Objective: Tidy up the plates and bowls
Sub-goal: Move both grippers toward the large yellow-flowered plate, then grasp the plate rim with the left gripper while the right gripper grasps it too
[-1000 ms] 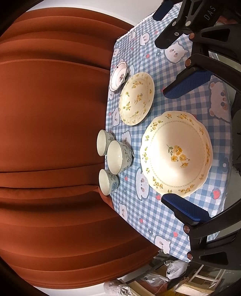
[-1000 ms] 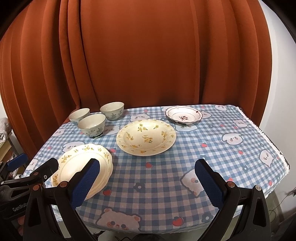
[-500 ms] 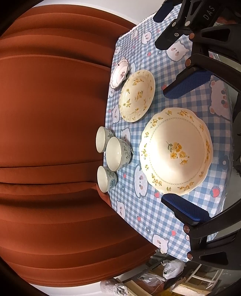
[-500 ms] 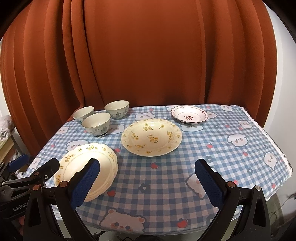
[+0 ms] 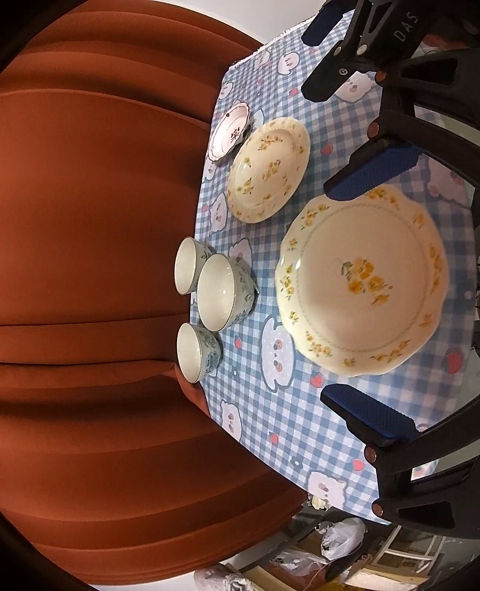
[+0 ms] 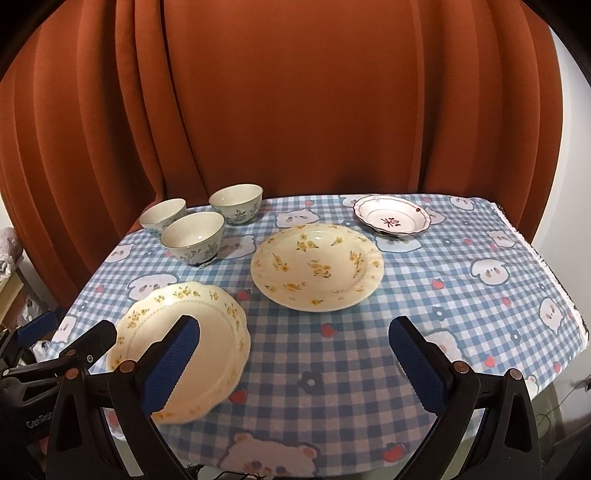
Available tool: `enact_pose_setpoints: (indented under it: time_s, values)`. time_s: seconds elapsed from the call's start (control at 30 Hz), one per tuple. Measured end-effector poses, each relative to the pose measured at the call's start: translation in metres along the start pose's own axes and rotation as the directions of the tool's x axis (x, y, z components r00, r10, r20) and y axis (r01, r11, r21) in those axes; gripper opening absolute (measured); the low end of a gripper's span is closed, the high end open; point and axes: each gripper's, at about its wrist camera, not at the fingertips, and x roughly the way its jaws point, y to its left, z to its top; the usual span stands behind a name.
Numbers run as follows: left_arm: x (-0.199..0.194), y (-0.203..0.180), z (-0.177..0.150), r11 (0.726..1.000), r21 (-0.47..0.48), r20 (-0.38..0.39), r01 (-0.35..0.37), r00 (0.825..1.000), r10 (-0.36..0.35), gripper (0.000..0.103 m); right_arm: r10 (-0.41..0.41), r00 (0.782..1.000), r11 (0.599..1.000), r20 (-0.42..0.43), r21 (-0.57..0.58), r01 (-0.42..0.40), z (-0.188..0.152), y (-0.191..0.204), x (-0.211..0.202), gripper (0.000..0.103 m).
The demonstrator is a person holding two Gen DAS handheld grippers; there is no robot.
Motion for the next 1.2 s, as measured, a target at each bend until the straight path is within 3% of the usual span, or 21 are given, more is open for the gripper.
enact_pose_setpoints:
  time_s: [0.13, 0.3, 0.57, 0.8, 1.2]
  values:
    - [0.014, 0.012, 0.014, 1.0, 0.02, 0.01, -0.011, 1.0, 0.011, 0.1, -0.008, 1.0, 1.0, 0.001, 0.002, 0.008, 0.013, 0.015, 0.015, 0.103]
    - [0.05, 0.027, 0.015, 0.999, 0.036, -0.082, -0.034, 0.996, 0.036, 0.098, 0.001, 0.998, 1.0, -0.062, 0.02, 0.0, 0.018, 0.032, 0.049, 0.103]
    - [0.1, 0.039, 0.003, 0.997, 0.08, -0.227, 0.002, 0.974, 0.016, 0.097, 0.015, 0.981, 1.0, -0.192, 0.023, -0.011, 0.004, 0.059, 0.101, 0.096]
    - [0.133, 0.052, -0.009, 0.997, 0.073, -0.347, 0.008, 0.938, 0.018, 0.086, 0.007, 0.945, 0.999, -0.327, 0.035, 0.005, -0.013, 0.072, 0.136, 0.085]
    - [0.152, 0.06, -0.021, 0.997, 0.027, -0.425, 0.067, 0.904, -0.049, 0.071, -0.018, 0.9, 0.999, -0.435, 0.023, 0.032, -0.027, 0.081, 0.158, 0.072]
